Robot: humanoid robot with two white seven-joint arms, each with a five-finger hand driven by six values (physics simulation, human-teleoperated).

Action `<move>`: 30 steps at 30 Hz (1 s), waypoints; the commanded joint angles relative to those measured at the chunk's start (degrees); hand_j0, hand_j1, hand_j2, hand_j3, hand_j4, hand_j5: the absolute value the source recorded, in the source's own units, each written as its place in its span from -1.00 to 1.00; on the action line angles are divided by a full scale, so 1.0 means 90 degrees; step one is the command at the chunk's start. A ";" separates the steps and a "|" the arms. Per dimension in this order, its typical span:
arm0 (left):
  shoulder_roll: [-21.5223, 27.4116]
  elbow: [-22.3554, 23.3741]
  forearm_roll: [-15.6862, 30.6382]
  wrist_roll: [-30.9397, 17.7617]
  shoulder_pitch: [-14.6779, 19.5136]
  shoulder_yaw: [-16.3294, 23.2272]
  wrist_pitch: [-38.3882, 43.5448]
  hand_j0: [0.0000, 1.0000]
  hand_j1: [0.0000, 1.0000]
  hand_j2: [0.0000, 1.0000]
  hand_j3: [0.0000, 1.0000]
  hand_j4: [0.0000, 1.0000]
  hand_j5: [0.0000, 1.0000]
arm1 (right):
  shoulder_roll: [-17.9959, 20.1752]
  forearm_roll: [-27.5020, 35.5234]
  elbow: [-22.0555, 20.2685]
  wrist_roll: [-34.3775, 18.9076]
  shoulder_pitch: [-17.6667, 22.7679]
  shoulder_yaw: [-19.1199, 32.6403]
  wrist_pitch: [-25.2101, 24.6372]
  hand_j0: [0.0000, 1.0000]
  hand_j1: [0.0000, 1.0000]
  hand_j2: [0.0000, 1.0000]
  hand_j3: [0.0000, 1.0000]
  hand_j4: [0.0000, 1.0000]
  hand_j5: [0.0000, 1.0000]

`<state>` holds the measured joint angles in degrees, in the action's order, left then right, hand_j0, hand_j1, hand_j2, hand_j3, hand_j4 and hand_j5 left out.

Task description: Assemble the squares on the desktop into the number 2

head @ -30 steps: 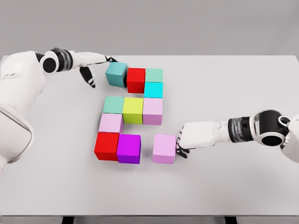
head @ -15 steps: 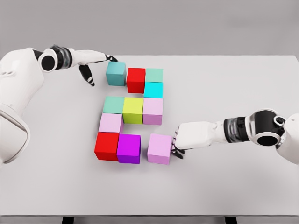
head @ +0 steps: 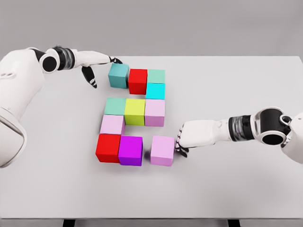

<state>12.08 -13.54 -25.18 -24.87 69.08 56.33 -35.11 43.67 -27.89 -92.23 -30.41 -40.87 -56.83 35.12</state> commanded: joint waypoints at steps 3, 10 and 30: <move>0.0093 -0.0136 0.0034 0.0000 -0.0039 -0.0038 0.0013 1.00 1.00 1.00 1.00 1.00 1.00 | -0.0008 0.0033 0.0043 -0.0009 0.0000 0.0006 -0.0013 -0.38 -0.38 -0.38 -0.38 -0.38 -0.38; 0.0190 -0.0321 0.0034 0.0000 -0.0068 -0.0038 0.0013 1.00 1.00 1.00 1.00 1.00 1.00 | -0.0018 0.0033 0.0024 -0.0009 0.0000 0.0006 -0.0013 -0.38 -0.38 -0.38 -0.38 -0.38 -0.38; 0.0493 -0.0927 0.0034 0.0000 -0.0225 -0.0038 0.0013 1.00 1.00 1.00 1.00 1.00 1.00 | -0.0214 0.0033 -0.0025 -0.0019 0.0000 0.0016 -0.0013 -0.38 -0.38 -0.38 -0.38 -0.38 -0.38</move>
<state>16.42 -21.62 -25.13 -24.89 67.06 56.29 -35.12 41.79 -27.90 -92.38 -30.60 -40.87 -56.75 35.13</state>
